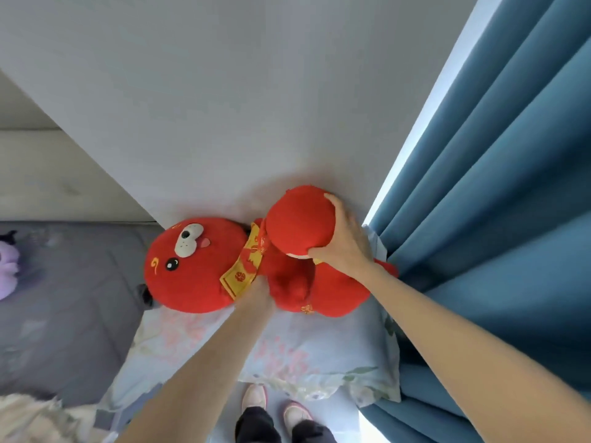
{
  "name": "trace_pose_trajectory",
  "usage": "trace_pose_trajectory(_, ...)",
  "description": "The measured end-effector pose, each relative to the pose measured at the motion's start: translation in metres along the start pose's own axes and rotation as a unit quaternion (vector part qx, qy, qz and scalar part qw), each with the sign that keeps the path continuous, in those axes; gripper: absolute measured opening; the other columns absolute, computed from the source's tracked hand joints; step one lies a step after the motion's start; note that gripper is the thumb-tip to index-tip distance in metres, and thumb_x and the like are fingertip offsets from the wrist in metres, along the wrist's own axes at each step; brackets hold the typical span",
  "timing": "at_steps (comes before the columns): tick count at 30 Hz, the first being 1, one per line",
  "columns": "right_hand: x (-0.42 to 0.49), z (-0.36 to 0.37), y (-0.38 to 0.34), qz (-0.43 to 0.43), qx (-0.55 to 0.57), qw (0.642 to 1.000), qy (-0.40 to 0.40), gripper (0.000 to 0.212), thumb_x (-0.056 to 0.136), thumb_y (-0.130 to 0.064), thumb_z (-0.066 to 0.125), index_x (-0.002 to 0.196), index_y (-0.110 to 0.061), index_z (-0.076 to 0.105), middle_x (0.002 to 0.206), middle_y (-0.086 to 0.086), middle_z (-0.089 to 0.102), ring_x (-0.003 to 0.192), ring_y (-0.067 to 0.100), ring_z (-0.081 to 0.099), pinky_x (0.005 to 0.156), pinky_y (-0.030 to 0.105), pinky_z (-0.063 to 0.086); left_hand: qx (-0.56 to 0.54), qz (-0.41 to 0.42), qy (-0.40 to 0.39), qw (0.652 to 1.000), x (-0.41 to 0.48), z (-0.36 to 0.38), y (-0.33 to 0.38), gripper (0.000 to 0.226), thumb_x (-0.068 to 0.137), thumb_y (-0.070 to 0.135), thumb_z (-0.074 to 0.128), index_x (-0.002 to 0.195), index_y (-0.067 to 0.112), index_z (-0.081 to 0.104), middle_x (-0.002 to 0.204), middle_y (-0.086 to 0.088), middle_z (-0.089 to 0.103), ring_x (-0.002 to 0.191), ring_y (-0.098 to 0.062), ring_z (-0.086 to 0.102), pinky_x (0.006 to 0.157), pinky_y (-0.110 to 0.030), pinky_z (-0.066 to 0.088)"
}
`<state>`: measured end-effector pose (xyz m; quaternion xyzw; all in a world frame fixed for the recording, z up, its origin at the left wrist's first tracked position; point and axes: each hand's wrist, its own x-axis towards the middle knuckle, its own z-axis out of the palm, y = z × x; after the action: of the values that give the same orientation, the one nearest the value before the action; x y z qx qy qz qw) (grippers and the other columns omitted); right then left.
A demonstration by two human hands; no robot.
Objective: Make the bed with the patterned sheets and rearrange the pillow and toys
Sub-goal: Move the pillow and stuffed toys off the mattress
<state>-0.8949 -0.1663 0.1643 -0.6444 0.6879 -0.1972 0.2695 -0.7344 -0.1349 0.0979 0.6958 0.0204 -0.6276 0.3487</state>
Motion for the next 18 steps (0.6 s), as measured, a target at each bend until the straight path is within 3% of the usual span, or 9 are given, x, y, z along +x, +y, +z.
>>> trace_pose_trajectory(2, -0.003, -0.004, 0.002, 0.035, 0.077, 0.996, 0.004, 0.102, 0.059, -0.029, 0.082, 0.14, -0.034, 0.02, 0.134, -0.001, 0.041, 0.113, 0.025, 0.051, 0.09, 0.036, 0.045, 0.01, 0.036, 0.042, 0.998, -0.01, 0.003, 0.006, 0.022, 0.093, 0.01, 0.047, 0.115, 0.009, 0.053, 0.091, -0.009, 0.049, 0.091, -0.023, 0.045, 0.073, -0.03, 0.037)
trace_pose_trajectory(4, -0.008, -0.003, 0.007, 0.085, 0.128, 0.988, 0.017, 0.095, 0.06, -0.027, 0.082, 0.135, -0.03, 0.023, 0.119, -0.008, 0.043, 0.099, 0.017, 0.048, 0.08, 0.028, 0.04, 0.041, 0.093, 0.072, 0.992, -0.018, 0.01, 0.014, 0.002, 0.086, 0.005, 0.053, 0.088, 0.006, 0.052, 0.077, -0.008, 0.044, 0.073, -0.022, 0.044, 0.065, -0.028, 0.036)
trace_pose_trajectory(5, -0.01, -0.002, 0.011, 0.119, 0.152, 0.981, 0.026, 0.093, 0.061, -0.027, 0.082, 0.134, -0.028, 0.024, 0.111, -0.01, 0.041, 0.095, 0.014, 0.046, 0.078, 0.026, 0.037, 0.093, 0.146, 0.065, 0.983, -0.019, 0.014, 0.018, 0.007, 0.084, 0.004, 0.054, 0.078, 0.003, 0.05, 0.072, -0.008, 0.042, 0.063, -0.02, 0.04, 0.058, -0.026, 0.034)
trace_pose_trajectory(6, -0.011, 0.0, 0.015, 0.16, 0.182, 0.97, 0.033, 0.091, 0.062, -0.026, 0.081, 0.134, -0.027, 0.025, 0.106, -0.011, 0.04, 0.094, 0.014, 0.045, 0.078, 0.026, 0.036, 0.156, 0.201, 0.04, 0.966, -0.02, 0.018, 0.021, 0.007, 0.084, 0.003, 0.054, 0.078, -0.001, 0.053, 0.073, -0.01, 0.044, 0.06, -0.02, 0.04, 0.055, -0.025, 0.034)
trace_pose_trajectory(8, -0.013, 0.001, 0.026, 0.249, 0.257, 0.932, 0.05, 0.087, 0.065, -0.026, 0.079, 0.135, -0.026, 0.028, 0.105, -0.009, 0.044, 0.095, 0.017, 0.049, 0.079, 0.027, 0.039, 0.246, 0.264, -0.014, 0.933, -0.022, 0.026, 0.025, 0.021, 0.085, 0.004, 0.054, 0.103, -0.002, 0.062, 0.09, -0.018, 0.057, 0.074, -0.024, 0.051, 0.066, -0.029, 0.042)
trace_pose_trajectory(12, -0.014, 0.007, 0.051, 0.352, 0.442, 0.824, 0.043, 0.069, 0.077, -0.014, 0.067, 0.139, -0.015, 0.039, 0.115, 0.008, 0.059, 0.094, 0.025, 0.059, 0.078, 0.029, 0.048, 0.294, 0.228, -0.161, 0.914, -0.027, 0.041, 0.02, 0.038, 0.091, 0.005, 0.054, 0.126, 0.02, 0.055, 0.108, -0.001, 0.064, 0.093, -0.013, 0.056, 0.079, -0.025, 0.043)
trace_pose_trajectory(14, -0.019, 0.013, 0.059, 0.367, 0.383, 0.847, 0.039, 0.054, 0.084, -0.01, 0.057, 0.137, -0.015, 0.046, 0.117, 0.009, 0.061, 0.098, 0.028, 0.061, 0.083, 0.034, 0.052, 0.322, 0.233, -0.193, 0.897, -0.021, 0.047, 0.013, 0.045, 0.093, -0.003, 0.047, 0.133, 0.017, 0.048, 0.12, -0.006, 0.063, 0.106, -0.019, 0.057, 0.084, -0.024, 0.043)
trace_pose_trajectory(16, -0.026, 0.016, 0.068, 0.382, 0.231, 0.893, 0.06, 0.05, 0.09, -0.011, 0.043, 0.14, -0.02, 0.045, 0.128, 0.004, 0.055, 0.109, 0.028, 0.057, 0.094, 0.039, 0.05, 0.345, 0.244, -0.182, 0.888, -0.016, 0.05, 0.009, 0.05, 0.092, -0.01, 0.044, 0.137, 0.011, 0.043, 0.127, -0.012, 0.06, 0.12, -0.025, 0.053, 0.096, -0.03, 0.042)
trace_pose_trajectory(18, -0.032, 0.016, 0.074, 0.397, 0.126, 0.907, 0.057, 0.047, 0.095, -0.015, 0.034, 0.142, -0.023, 0.041, 0.128, 0.009, 0.053, 0.114, 0.032, 0.054, 0.097, 0.04, 0.047, 0.37, 0.256, -0.176, 0.876, -0.011, 0.048, 0.007, 0.053, 0.09, -0.012, 0.046, 0.138, 0.009, 0.042, 0.13, -0.015, 0.057, 0.123, -0.025, 0.05, 0.1, -0.03, 0.041)
